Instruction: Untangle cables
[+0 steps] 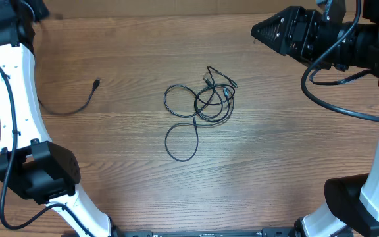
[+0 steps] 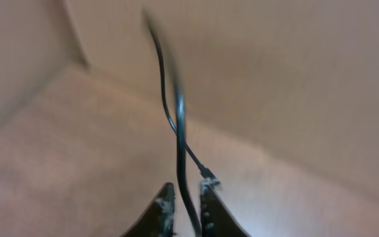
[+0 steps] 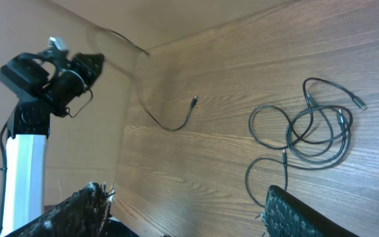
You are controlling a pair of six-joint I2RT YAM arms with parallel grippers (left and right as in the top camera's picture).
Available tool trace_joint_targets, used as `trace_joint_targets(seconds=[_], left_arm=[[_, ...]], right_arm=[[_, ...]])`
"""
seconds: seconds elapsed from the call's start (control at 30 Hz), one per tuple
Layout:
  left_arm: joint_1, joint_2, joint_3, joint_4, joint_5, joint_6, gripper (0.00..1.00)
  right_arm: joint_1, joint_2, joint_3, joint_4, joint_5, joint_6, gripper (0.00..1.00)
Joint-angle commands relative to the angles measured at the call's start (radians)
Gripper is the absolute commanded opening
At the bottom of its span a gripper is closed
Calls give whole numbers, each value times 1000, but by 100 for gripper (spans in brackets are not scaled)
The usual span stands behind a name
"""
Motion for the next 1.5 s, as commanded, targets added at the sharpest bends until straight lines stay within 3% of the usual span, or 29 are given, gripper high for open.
trace_joint_targets(seconds=[0.0, 0.17, 0.23, 0.3, 0.4, 0.47, 0.53, 0.57, 0.67, 0.73, 0.77, 0.8, 0.9, 1.0, 1.2, 1.33, 1.47], left_arm=[[4, 7, 6, -139, -14, 61, 16], [4, 22, 6, -333, -42, 60, 4], [3, 29, 6, -400, -31, 59, 7], [3, 33, 6, -460, 19, 54, 18], [3, 39, 2, -544, 130, 52, 18], [3, 40, -13, -607, 190, 52, 29], [0, 40, -33, -646, 214, 52, 53], [-3, 40, -47, -668, 216, 51, 58], [-12, 40, -104, -722, 212, 47, 57], [-18, 40, -158, -736, 187, 27, 82], [-22, 40, -224, -732, 115, -40, 94], [-23, 40, -259, -724, 72, -82, 100], [-23, 40, -369, -662, -27, -201, 100], [-23, 40, -474, -565, -24, -220, 100], [-31, 40, -639, -282, -27, -27, 99], [-41, 41, -717, -130, -24, 123, 84], [-43, 41, -766, -24, -23, 139, 61]], right_arm=[[5, -10, 13, 2, 16, -8, 76], [5, -10, 13, 2, 16, -9, 76], [5, -10, 13, 2, 16, -9, 76], [5, -10, 13, 2, 16, -8, 76], [5, -10, 13, 2, 16, -8, 76], [5, -10, 13, 2, 16, -9, 77], [5, -10, 13, 2, 16, -9, 77], [5, -10, 13, 2, 16, -9, 77], [5, -10, 13, 2, 16, -9, 77], [5, -10, 13, 2, 16, -9, 77], [5, -10, 13, 2, 16, -9, 77], [5, -10, 13, 2, 16, -9, 77], [5, -10, 13, 2, 15, -9, 77], [5, -10, 13, 2, 16, -9, 77], [5, -10, 13, 2, 16, -9, 81], [5, -10, 13, 2, 16, -9, 80], [5, -10, 13, 2, 16, -9, 81]])
